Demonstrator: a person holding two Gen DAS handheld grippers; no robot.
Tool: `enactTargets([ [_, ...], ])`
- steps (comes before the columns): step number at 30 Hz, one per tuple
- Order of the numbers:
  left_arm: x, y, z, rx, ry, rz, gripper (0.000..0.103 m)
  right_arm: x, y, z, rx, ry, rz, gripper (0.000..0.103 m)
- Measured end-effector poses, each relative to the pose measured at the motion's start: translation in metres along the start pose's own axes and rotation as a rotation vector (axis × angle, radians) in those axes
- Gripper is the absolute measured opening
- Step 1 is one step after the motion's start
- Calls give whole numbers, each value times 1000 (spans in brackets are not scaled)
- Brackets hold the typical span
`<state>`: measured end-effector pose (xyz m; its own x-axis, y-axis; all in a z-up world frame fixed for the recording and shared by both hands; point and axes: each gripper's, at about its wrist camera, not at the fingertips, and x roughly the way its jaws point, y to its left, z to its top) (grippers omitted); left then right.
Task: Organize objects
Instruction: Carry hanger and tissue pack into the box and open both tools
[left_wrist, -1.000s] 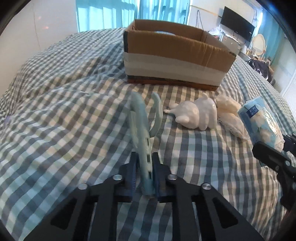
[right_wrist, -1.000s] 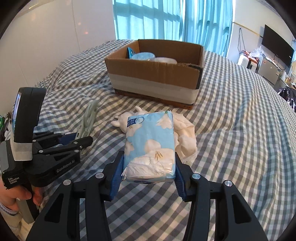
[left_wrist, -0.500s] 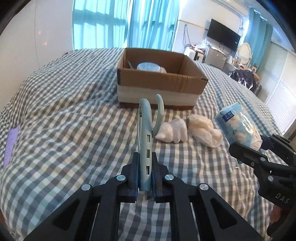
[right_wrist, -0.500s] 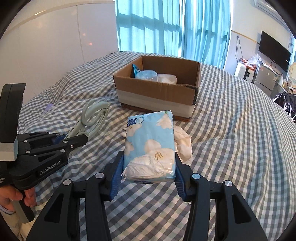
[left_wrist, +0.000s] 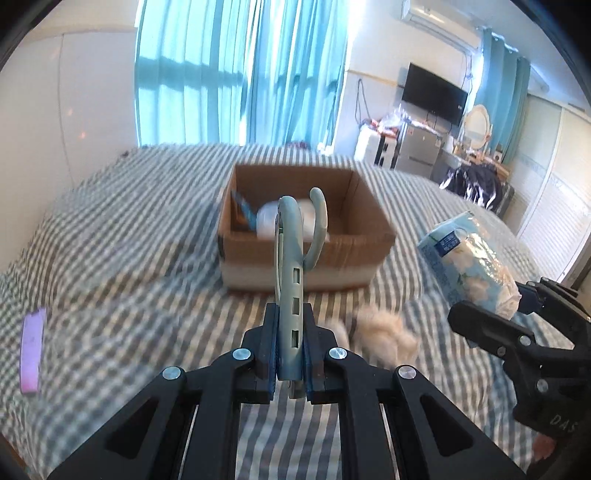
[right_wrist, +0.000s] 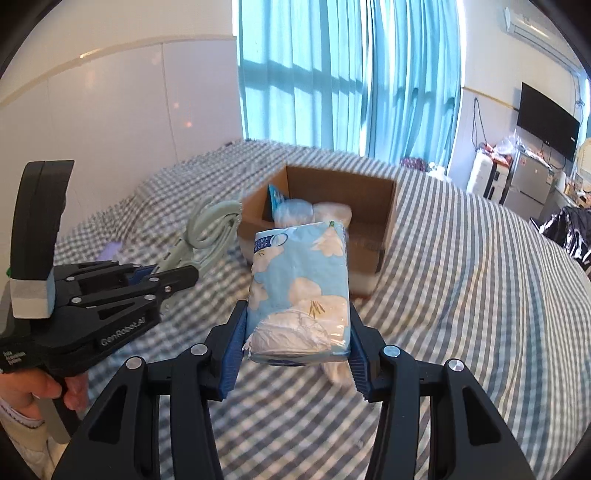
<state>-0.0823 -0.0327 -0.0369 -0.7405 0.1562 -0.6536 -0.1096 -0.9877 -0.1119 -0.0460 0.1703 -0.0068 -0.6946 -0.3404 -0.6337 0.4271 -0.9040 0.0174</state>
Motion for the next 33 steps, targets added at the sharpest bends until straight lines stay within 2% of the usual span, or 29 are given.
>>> enactTargets([
  [5,16,2,38,-9,-43,-9,10,13,-5,40,-15,-46,-13,49],
  [10,43,10,74,-20,-80,-6,10,44,-15,78,-18,-68,-13,49],
  [14,81,16,95,4,-71,23,10,77,-25,102,-6,-70,-7,49],
  [17,112,22,106,-6,-43,12,10,109,-33,116,-8,-60,-12,49],
  [25,167,24,117,25,-18,27,10,192,-61,137,8,-7,-21,48],
  [29,183,26,109,27,8,40,10,215,-67,135,8,8,-24,48],
  [33,184,23,106,56,-2,60,10,223,-73,129,35,15,-23,51],
])
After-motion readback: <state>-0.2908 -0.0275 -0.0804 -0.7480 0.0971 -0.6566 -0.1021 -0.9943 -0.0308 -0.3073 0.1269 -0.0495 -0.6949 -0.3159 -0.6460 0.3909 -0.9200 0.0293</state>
